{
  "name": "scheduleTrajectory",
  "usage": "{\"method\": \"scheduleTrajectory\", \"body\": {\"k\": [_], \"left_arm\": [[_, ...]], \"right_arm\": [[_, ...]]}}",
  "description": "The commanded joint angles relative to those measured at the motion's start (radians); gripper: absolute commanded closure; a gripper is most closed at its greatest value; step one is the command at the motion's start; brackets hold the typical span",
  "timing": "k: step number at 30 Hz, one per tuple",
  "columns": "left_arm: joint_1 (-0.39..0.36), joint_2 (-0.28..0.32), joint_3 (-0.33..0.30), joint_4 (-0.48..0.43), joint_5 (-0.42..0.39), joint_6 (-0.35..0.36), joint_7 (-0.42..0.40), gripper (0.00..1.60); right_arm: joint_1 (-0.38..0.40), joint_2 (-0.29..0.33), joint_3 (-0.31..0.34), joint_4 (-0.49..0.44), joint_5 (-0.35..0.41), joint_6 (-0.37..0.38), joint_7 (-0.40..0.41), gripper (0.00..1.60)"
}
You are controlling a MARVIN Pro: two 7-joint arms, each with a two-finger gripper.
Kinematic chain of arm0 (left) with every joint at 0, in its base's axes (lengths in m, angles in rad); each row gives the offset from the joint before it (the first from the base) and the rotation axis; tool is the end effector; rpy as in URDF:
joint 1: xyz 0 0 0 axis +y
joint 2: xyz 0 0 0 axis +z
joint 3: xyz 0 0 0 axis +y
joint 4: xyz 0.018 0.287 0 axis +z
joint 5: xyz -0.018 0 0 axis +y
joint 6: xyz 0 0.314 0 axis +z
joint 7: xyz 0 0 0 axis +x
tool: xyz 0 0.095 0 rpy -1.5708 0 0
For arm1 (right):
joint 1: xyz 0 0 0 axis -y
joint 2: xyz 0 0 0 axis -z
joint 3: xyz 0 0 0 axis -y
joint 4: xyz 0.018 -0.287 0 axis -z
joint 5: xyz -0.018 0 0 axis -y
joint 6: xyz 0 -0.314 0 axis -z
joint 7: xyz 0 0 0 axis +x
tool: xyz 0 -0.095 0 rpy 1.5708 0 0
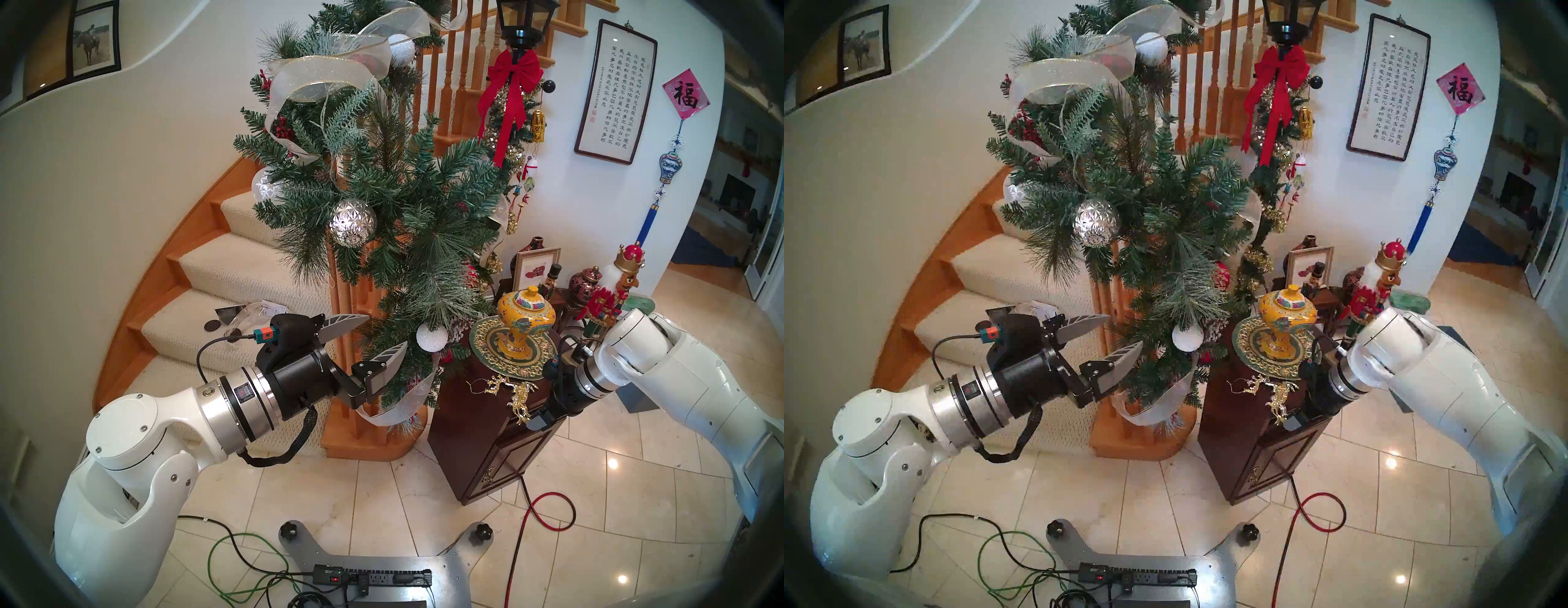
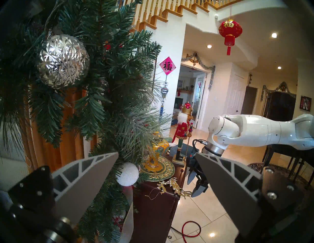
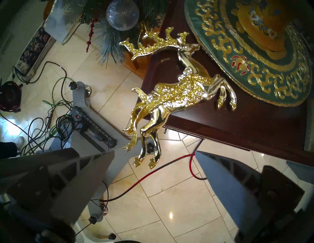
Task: Hang the ornament onto the Christmas-tree-style decoration
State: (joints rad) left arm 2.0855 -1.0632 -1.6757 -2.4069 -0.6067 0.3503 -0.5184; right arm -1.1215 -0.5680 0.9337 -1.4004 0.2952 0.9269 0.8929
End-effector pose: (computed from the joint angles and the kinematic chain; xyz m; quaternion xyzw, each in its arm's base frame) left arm 0.2486 -0.0180 -0.1602 0.6664 -0.2606 0.6158 0.3298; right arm 0.4050 -0.1765 -0.2979 -0.9387 -0.3141 -0.1162 0.0815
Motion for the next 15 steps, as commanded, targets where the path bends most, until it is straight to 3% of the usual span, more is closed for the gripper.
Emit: {"method": "scheduleTrajectory", "body": {"k": [1, 15], "left_arm": [[0.0, 0.0, -0.001, -0.006, 0.0, -0.001, 0.0, 0.0], [-0.001, 0.0, -0.001, -0.006, 0.0, -0.001, 0.0, 0.0]], "right_arm": [[0.03, -0.004, 0.0, 0.01, -0.008, 0.001, 0.01, 0.0], [0.063, -0.024, -0.022, 0.044, -0.028, -0.015, 0.032, 0.0]]}}
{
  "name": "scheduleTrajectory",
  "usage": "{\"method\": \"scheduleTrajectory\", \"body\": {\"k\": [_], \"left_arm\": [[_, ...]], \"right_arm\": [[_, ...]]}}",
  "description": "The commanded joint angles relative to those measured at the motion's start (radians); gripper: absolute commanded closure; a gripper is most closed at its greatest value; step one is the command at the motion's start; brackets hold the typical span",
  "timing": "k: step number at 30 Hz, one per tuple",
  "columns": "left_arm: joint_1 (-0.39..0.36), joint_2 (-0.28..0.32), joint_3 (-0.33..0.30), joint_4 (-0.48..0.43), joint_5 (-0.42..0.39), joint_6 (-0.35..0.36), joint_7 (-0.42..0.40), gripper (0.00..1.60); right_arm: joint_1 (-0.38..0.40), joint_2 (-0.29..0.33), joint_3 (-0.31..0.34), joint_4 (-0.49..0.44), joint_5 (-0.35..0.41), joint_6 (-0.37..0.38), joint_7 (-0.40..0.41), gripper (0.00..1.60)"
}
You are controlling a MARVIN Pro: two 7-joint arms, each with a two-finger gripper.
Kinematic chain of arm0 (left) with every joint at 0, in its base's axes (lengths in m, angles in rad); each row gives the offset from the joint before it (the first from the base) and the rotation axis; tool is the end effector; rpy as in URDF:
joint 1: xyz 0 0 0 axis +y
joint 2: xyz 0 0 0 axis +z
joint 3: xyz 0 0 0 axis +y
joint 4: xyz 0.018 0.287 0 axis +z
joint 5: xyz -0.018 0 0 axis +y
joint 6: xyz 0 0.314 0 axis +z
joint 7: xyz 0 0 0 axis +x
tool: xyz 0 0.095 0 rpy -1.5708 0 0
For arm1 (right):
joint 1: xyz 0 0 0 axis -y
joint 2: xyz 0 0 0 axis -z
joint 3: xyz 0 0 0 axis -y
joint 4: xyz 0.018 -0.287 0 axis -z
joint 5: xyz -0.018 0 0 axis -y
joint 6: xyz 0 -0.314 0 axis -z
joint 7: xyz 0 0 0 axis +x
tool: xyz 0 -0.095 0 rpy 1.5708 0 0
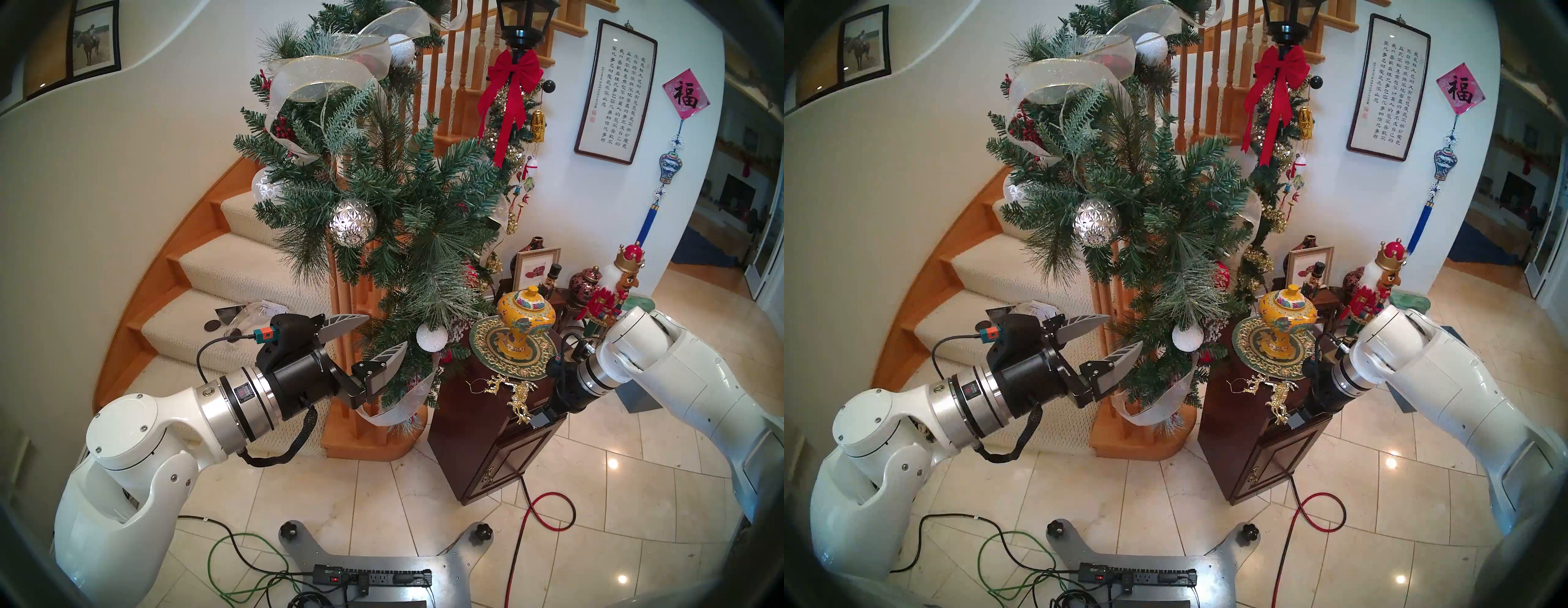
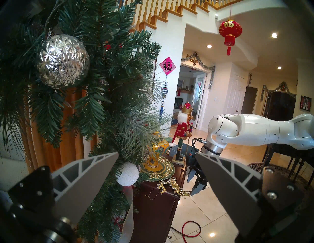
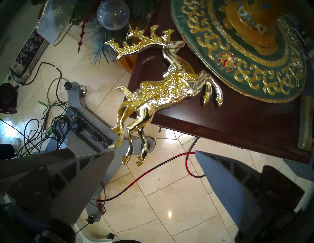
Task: Hang the ornament onto the Christmas-tree-style decoration
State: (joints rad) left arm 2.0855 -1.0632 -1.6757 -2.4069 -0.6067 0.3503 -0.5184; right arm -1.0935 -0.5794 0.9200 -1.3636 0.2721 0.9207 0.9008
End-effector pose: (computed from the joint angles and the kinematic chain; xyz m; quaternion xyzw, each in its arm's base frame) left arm 0.2486 -0.0180 -0.1602 0.6664 -0.2606 0.6158 0.3298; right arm 0.4114 -0.1825 -0.2983 -0.9406 -0.3107 -0.1159 0.0726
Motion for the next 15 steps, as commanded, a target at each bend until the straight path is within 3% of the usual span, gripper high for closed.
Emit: {"method": "scheduleTrajectory", "body": {"k": [1, 15], "left_arm": [[-0.001, 0.0, -0.001, -0.006, 0.0, -0.001, 0.0, 0.0], [-0.001, 0.0, -0.001, -0.006, 0.0, -0.001, 0.0, 0.0]], "right_arm": [[0.037, -0.015, -0.009, 0.009, -0.006, -0.009, 0.025, 0.0], [0.052, -0.024, -0.023, 0.012, -0.012, -0.016, 0.04, 0.0]]}}
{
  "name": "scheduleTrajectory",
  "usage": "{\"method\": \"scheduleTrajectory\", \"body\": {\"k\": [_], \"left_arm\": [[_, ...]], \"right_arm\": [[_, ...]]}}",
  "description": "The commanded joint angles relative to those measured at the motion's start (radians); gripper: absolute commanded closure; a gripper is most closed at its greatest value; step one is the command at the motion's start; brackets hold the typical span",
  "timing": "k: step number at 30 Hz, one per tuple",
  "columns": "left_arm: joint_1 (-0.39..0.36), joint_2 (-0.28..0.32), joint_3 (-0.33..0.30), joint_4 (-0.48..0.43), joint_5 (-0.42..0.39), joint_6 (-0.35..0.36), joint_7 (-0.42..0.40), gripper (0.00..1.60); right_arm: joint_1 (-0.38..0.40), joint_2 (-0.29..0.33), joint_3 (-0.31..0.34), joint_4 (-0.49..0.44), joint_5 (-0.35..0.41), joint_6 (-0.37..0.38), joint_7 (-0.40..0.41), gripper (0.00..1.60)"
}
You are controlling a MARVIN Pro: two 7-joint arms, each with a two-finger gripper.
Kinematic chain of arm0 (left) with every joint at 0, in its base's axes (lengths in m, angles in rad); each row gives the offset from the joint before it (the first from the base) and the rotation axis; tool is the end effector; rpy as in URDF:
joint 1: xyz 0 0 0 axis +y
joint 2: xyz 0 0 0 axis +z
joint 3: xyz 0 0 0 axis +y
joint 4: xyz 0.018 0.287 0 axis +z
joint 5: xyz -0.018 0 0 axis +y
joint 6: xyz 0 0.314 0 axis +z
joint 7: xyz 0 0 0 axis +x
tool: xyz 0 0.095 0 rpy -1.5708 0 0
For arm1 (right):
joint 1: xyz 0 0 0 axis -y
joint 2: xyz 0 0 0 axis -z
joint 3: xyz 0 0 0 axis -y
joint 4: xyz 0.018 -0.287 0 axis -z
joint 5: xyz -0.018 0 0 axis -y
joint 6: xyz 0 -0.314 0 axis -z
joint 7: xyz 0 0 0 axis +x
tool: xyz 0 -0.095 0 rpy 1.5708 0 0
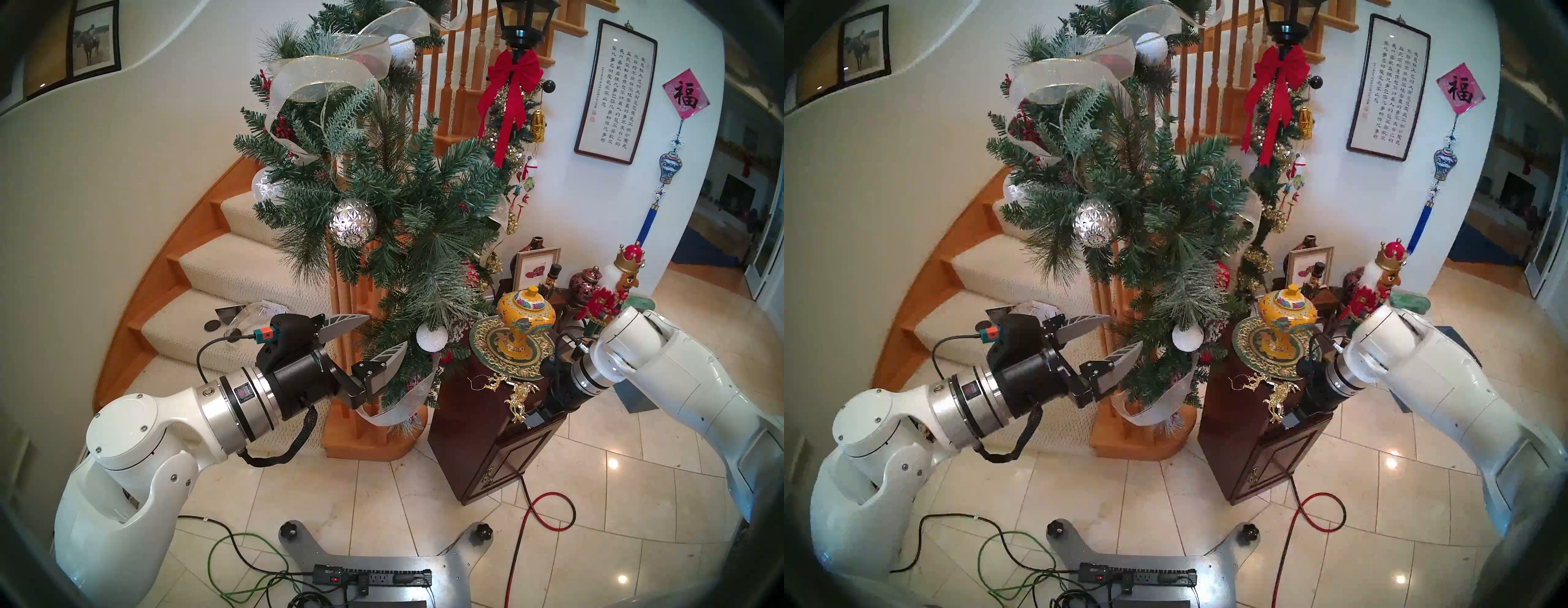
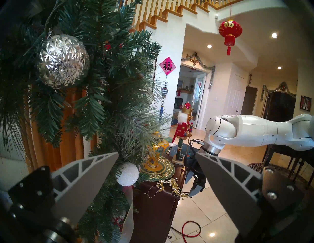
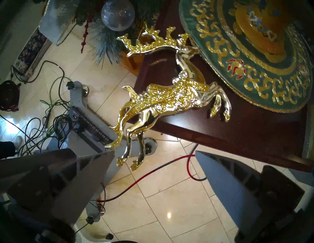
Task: Hang the ornament onto the Christmas-tree-style decoration
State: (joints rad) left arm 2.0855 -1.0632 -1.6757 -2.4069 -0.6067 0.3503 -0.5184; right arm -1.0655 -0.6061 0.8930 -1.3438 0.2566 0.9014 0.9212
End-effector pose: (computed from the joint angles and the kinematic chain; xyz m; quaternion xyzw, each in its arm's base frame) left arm 0.2486 -0.0180 -0.1602 0.6664 -0.2606 0.6158 0.3298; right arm 0.4171 -0.1722 -0.3018 -0.9350 -0.3242 -0.1175 0.0824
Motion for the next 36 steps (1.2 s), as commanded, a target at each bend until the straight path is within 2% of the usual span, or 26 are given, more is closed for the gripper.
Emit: {"method": "scheduleTrajectory", "body": {"k": [1, 36], "left_arm": [[-0.001, 0.0, -0.001, -0.006, 0.0, -0.001, 0.0, 0.0], [0.0, 0.0, -0.002, -0.006, 0.0, -0.001, 0.0, 0.0]], "right_arm": [[0.025, 0.003, 0.002, -0.007, 0.003, 0.003, 0.021, 0.0], [0.006, 0.028, 0.003, -0.047, 0.035, 0.014, -0.007, 0.0]]}}
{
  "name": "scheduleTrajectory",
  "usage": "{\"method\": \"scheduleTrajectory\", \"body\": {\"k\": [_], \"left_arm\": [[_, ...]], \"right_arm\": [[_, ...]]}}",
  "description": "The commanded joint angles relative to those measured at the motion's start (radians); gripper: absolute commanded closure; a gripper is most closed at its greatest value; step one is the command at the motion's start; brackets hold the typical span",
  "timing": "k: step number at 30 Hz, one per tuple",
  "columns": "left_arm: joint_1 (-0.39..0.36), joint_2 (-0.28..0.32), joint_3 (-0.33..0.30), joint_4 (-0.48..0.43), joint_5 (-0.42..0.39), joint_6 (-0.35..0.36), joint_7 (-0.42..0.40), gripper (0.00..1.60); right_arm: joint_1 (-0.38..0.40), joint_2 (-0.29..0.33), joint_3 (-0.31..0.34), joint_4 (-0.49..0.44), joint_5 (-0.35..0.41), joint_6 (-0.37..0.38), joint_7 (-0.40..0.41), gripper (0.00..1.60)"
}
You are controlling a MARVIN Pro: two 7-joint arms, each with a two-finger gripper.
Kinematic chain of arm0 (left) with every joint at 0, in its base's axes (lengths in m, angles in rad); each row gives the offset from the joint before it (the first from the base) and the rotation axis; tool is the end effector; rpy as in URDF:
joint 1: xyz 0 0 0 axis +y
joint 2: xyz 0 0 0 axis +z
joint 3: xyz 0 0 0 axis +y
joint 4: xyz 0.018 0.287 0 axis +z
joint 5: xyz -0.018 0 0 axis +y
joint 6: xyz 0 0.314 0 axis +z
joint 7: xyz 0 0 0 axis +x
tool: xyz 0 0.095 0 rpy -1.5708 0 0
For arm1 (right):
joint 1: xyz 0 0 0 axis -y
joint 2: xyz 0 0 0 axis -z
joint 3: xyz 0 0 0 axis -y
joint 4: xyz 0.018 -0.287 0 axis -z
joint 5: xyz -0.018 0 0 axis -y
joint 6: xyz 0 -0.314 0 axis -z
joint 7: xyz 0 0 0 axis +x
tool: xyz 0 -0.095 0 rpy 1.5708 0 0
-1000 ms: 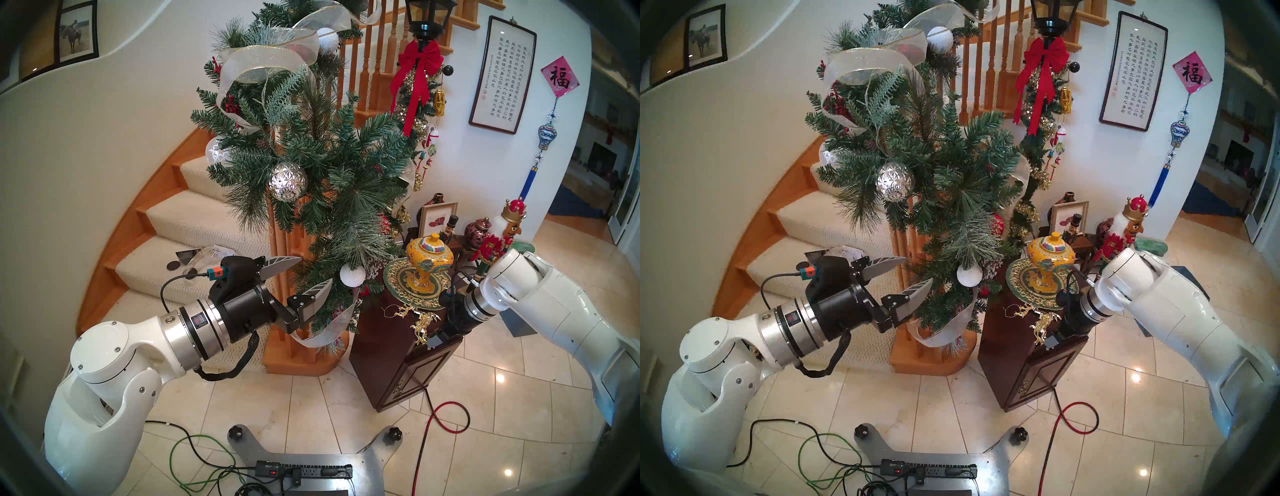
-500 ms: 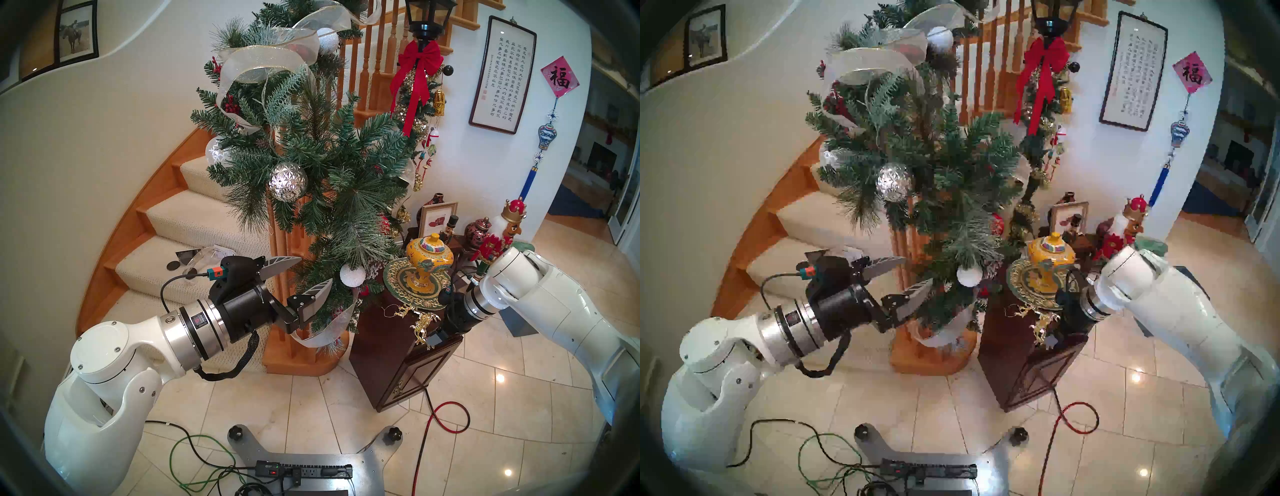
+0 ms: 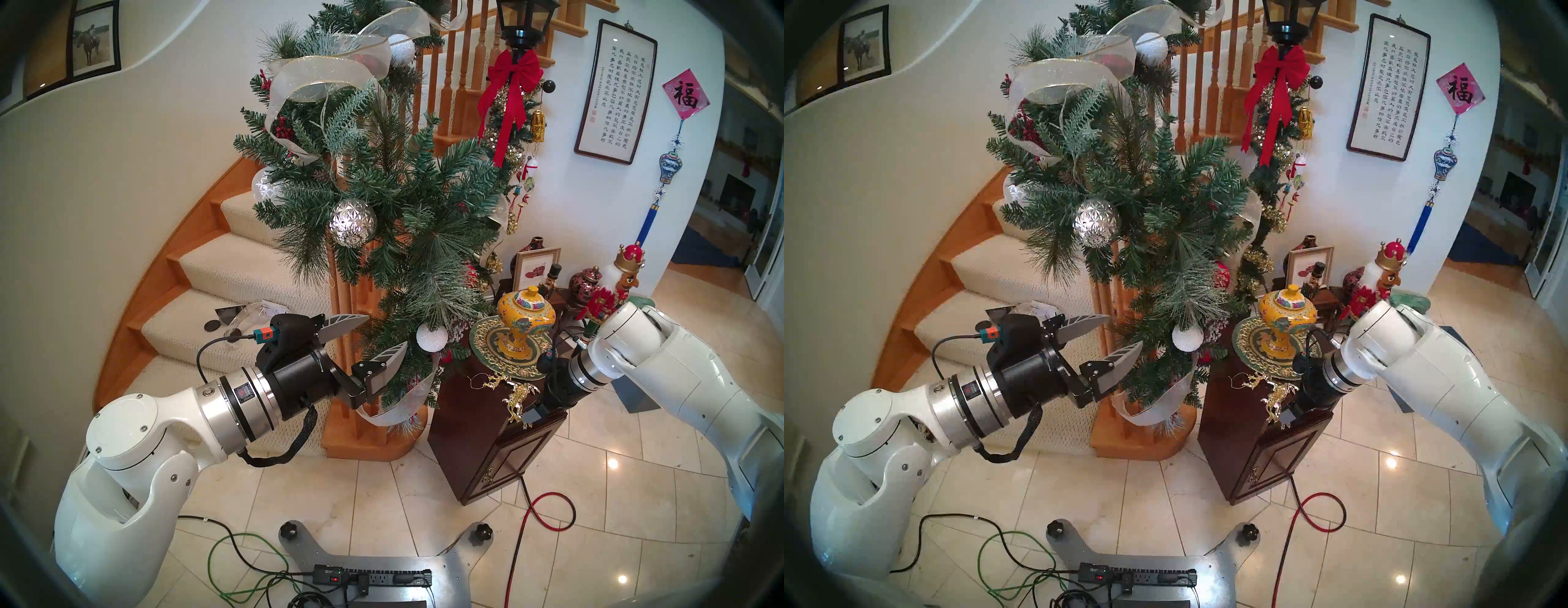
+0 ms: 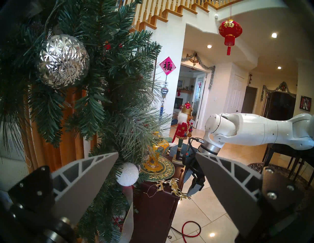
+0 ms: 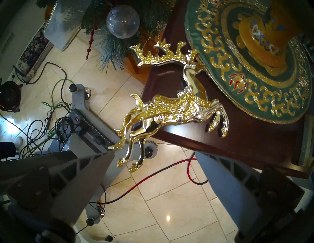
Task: Hang the ornament onto the Christmas-tree-style decoration
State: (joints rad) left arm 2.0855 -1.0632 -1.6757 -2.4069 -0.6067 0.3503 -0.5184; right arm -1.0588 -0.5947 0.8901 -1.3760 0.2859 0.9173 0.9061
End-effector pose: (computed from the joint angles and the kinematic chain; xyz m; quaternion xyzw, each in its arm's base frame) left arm 0.2486 -0.0180 -0.1602 0.6664 -0.2606 0.6158 0.3298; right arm 0.4180 -0.1661 -0.2929 -0.9334 -0.3255 -0.1244 0.0853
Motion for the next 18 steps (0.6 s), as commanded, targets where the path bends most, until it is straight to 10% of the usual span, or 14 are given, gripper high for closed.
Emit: {"method": "scheduleTrajectory", "body": {"k": [1, 18], "left_arm": [[0.0, 0.0, -0.002, -0.006, 0.0, -0.001, 0.0, 0.0], [0.0, 0.0, -0.002, -0.006, 0.0, -0.001, 0.0, 0.0]], "right_arm": [[-0.001, 0.017, 0.006, -0.017, 0.007, -0.002, 0.008, 0.0], [0.0, 0.029, 0.001, -0.034, 0.022, 0.004, 0.002, 0.0]]}}
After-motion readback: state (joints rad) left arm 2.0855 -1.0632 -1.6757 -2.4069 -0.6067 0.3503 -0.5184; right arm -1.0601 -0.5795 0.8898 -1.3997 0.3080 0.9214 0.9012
